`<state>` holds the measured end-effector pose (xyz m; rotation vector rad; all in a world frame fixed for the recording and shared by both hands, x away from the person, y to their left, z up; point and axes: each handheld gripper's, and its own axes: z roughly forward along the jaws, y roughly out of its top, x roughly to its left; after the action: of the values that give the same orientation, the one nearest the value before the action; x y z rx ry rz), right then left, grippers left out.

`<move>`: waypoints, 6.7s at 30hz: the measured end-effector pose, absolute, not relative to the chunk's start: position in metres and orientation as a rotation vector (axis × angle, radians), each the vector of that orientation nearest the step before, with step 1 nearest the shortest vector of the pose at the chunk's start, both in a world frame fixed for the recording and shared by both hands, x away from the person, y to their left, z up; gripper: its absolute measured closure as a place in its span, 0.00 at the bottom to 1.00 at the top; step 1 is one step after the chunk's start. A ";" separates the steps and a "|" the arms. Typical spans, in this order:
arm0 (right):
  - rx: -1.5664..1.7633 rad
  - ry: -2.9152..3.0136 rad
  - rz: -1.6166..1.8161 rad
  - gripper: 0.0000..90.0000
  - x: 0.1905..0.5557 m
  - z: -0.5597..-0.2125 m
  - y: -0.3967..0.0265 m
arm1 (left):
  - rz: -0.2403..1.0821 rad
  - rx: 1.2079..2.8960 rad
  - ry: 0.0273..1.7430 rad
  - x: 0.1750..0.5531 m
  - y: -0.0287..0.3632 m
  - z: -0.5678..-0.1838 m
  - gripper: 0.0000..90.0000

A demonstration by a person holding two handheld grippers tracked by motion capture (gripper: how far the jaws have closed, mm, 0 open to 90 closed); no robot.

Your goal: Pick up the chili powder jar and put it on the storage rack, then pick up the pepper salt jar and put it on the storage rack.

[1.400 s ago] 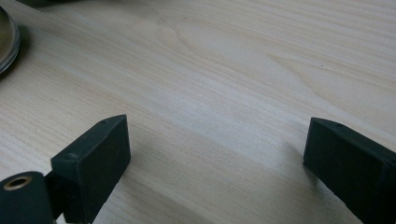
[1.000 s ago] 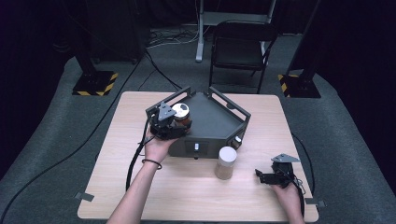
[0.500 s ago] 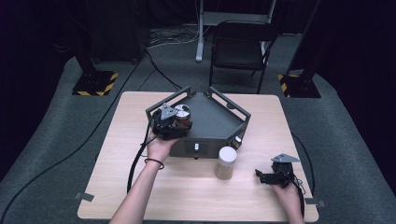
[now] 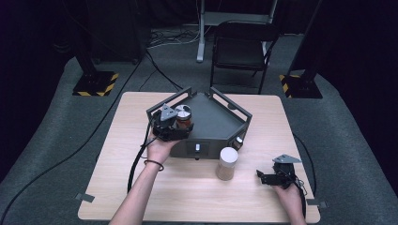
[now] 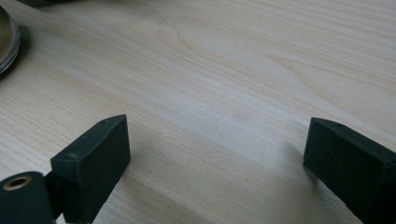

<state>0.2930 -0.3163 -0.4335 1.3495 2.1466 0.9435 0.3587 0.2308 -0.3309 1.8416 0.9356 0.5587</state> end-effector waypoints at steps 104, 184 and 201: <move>1.350 2.147 0.944 0.07 0.293 -0.434 -0.316 | 0.453 2.124 1.021 0.299 0.305 -0.438 0.11; 1.349 2.147 0.944 0.07 0.293 -0.434 -0.316 | 0.453 2.124 1.020 0.299 0.305 -0.438 0.10; 1.349 2.148 0.944 0.07 0.293 -0.434 -0.316 | 0.454 2.124 1.021 0.299 0.304 -0.438 0.11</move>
<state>0.2929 -0.3160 -0.4335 1.3493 2.1475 0.9440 0.2993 0.3044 -0.4381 2.1239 1.0209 0.4538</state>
